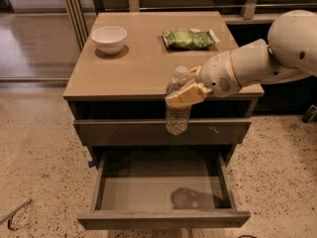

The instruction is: Pick water bottle from middle drawer and place on counter

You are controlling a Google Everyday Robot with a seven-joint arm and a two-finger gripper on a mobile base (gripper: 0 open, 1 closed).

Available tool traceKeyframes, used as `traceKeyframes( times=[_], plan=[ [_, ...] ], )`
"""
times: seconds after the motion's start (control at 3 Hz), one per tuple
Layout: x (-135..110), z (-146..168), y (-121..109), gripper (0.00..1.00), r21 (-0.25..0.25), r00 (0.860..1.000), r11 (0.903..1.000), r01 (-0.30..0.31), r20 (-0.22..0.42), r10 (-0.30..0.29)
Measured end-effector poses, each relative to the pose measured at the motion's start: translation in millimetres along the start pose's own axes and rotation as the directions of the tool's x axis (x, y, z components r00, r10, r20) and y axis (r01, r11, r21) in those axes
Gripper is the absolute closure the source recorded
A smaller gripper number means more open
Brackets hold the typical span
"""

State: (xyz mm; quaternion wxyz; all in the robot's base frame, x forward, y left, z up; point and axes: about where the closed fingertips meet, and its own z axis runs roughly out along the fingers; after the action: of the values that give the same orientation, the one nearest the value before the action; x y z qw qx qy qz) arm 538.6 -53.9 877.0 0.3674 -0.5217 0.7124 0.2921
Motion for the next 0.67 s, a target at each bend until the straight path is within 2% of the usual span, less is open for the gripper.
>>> traceKeyframes(
  times=[0.33, 0.67],
  plan=[
    [-12, -9, -16, 1.00, 0.001, 0.997, 0.9974, -0.072, 0.035, 0.072],
    [-29, -21, -40, 1.00, -0.003, 0.992, 0.9924, -0.123, 0.040, 0.123]
  ],
)
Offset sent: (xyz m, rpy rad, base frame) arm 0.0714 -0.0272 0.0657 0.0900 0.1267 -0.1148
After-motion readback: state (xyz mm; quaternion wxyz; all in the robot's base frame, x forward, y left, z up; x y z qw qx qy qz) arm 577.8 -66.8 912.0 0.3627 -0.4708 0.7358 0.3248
